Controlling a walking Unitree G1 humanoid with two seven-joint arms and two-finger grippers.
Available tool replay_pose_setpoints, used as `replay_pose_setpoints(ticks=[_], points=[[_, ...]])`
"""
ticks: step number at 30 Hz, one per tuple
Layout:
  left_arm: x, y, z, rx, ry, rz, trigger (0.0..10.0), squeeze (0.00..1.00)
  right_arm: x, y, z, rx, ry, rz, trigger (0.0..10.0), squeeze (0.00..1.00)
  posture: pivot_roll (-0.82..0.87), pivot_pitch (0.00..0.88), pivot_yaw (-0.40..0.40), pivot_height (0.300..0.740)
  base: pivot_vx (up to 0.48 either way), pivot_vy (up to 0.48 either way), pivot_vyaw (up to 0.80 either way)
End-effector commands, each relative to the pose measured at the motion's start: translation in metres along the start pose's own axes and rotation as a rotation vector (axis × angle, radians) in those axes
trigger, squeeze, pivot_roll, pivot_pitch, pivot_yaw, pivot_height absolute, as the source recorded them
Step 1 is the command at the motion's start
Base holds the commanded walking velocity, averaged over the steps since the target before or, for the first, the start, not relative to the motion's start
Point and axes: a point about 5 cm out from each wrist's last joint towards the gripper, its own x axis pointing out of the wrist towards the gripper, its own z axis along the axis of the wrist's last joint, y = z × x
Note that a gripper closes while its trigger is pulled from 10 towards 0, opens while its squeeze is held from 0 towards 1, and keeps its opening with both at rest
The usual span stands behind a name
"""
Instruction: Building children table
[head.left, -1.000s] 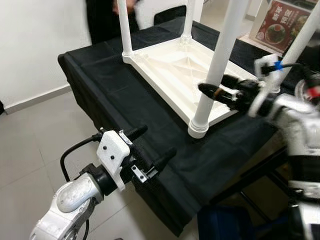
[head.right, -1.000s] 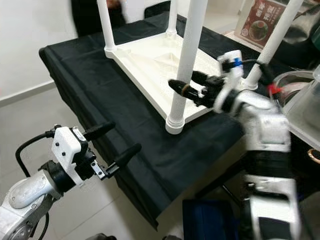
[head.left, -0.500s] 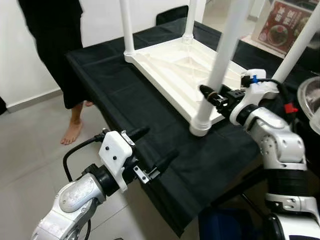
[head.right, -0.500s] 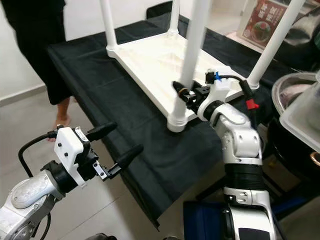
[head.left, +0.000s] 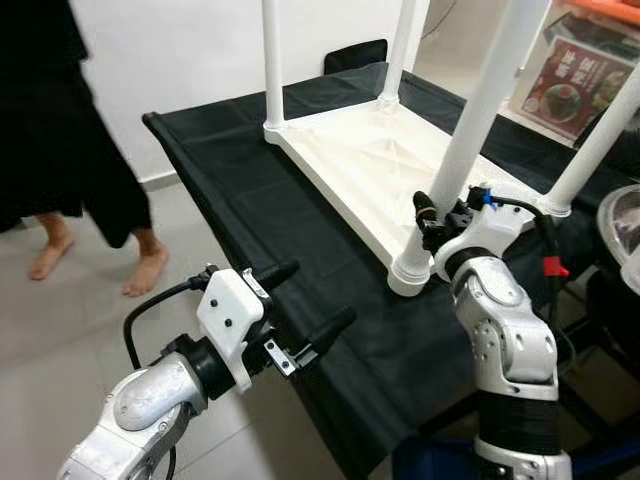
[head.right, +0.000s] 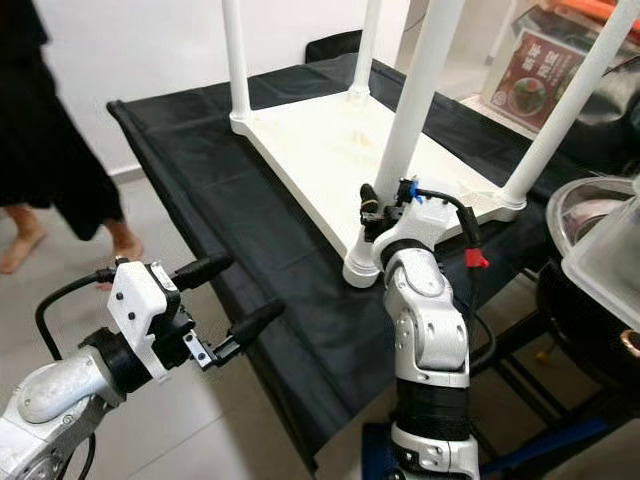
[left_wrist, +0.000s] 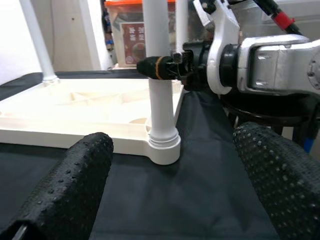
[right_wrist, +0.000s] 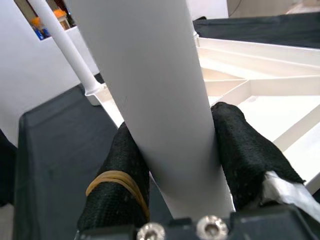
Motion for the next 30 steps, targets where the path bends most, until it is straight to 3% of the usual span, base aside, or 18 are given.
replay_pose_setpoints(ticks=[1, 2, 3, 4, 5, 8, 12, 20, 21, 27, 28, 30], points=[[-0.001, 0.001, -0.003, -0.003, 0.019, 0.002, 10.0, 0.00, 0.001, -0.004, -0.016, 0.083, 0.082, -0.003, 10.0, 0.00, -0.01, 0.127, -0.056, 0.740, 0.000, 0.000, 0.00], [0.000, 0.001, -0.003, -0.002, 0.020, 0.002, 10.0, 0.00, 0.003, 0.002, -0.009, 0.107, 0.063, 0.053, 10.0, 0.00, -0.01, 0.127, -0.058, 0.740, 0.000, 0.000, 0.00], [0.000, 0.001, -0.004, -0.002, 0.019, 0.001, 10.0, 0.00, 0.004, 0.006, 0.002, 0.089, 0.023, 0.141, 10.0, 0.46, 0.00, 0.122, -0.063, 0.740, 0.000, 0.000, 0.00], [0.000, 0.001, -0.004, -0.002, 0.019, 0.001, 10.0, 0.00, 0.004, 0.006, 0.002, 0.089, 0.023, 0.141, 10.0, 0.46, 0.00, 0.122, -0.063, 0.740, 0.000, 0.000, 0.00], [0.000, 0.001, -0.004, -0.002, 0.019, 0.000, 10.0, 0.00, 0.004, 0.010, 0.011, 0.072, 0.001, 0.243, 10.0, 1.00, 0.00, 0.119, -0.067, 0.740, 0.000, 0.000, 0.00], [0.000, 0.000, -0.004, -0.002, 0.019, 0.000, 10.0, 0.00, 0.003, 0.012, 0.023, 0.035, -0.019, 0.363, 10.0, 1.00, 0.00, 0.117, -0.067, 0.740, 0.000, 0.000, 0.00], [-0.001, 0.000, -0.003, 0.000, 0.019, 0.005, 10.0, 0.00, 0.010, -0.002, 0.036, -0.023, -0.027, 0.471, 10.0, 1.00, 0.01, 0.121, -0.074, 0.740, 0.000, 0.000, 0.00], [-0.003, -0.001, -0.003, 0.000, 0.022, 0.010, 10.0, 0.00, 0.023, -0.018, 0.041, -0.145, -0.033, 0.538, 10.0, 1.00, 0.02, 0.131, -0.072, 0.740, 0.000, 0.000, 0.00], [-0.003, -0.001, -0.002, -0.001, 0.023, 0.010, 10.0, 0.00, 0.024, -0.017, 0.041, -0.154, -0.033, 0.563, 10.0, 0.00, 0.02, 0.132, -0.073, 0.740, 0.000, 0.000, 0.00], [-0.005, -0.003, -0.003, 0.000, 0.031, 0.010, 10.0, 0.00, 0.032, -0.020, 0.044, -0.205, -0.033, 0.599, 10.0, 0.00, 0.03, 0.138, -0.074, 0.740, 0.000, 0.000, 0.00], [-0.006, -0.003, -0.003, -0.001, 0.033, 0.012, 10.0, 0.00, 0.034, -0.024, 0.047, -0.204, -0.035, 0.610, 0.0, 0.00, 0.03, 0.142, -0.072, 0.740, 0.000, 0.000, 0.00], [-0.006, -0.003, -0.003, -0.002, 0.033, 0.013, 10.0, 0.00, 0.033, -0.026, 0.048, -0.204, -0.035, 0.619, 0.0, 0.00, 0.03, 0.142, -0.072, 0.740, 0.000, 0.000, 0.00]])
